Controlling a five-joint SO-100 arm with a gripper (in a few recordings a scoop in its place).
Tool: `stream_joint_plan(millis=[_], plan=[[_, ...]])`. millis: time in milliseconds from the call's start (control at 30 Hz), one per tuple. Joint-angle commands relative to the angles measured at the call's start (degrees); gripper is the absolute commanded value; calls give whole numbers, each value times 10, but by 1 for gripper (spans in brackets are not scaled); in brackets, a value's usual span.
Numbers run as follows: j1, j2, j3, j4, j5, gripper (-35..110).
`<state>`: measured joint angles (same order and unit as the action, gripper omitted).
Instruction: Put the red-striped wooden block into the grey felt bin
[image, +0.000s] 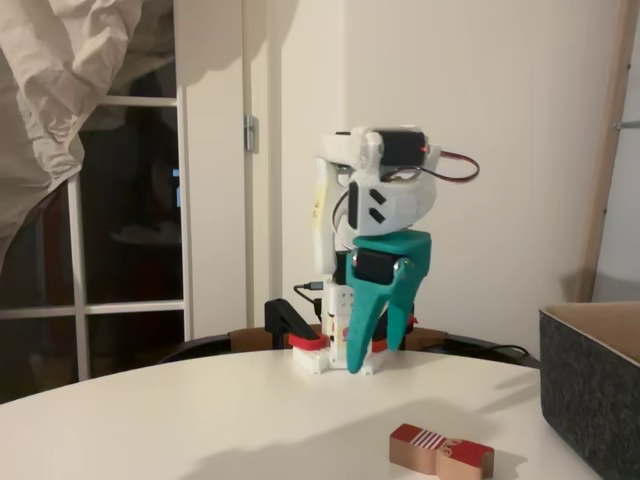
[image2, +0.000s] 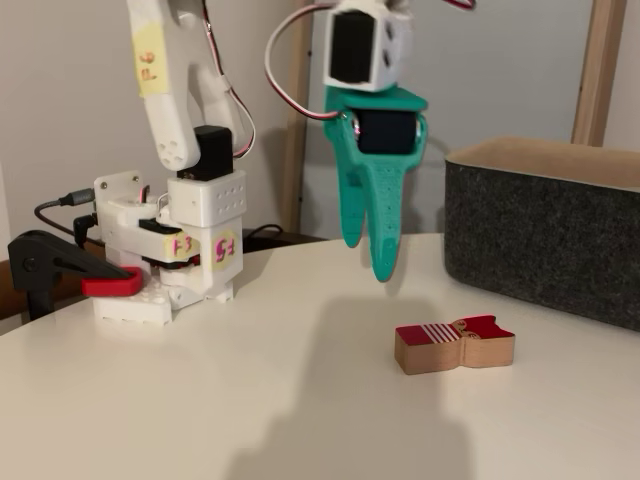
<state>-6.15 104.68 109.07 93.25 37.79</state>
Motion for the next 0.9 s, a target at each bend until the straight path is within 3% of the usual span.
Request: stream_joint_plan(millis=[0, 867], plan=[[-33, -10, -13, 7, -16, 33], [-123, -194, -90, -149, -83, 34]])
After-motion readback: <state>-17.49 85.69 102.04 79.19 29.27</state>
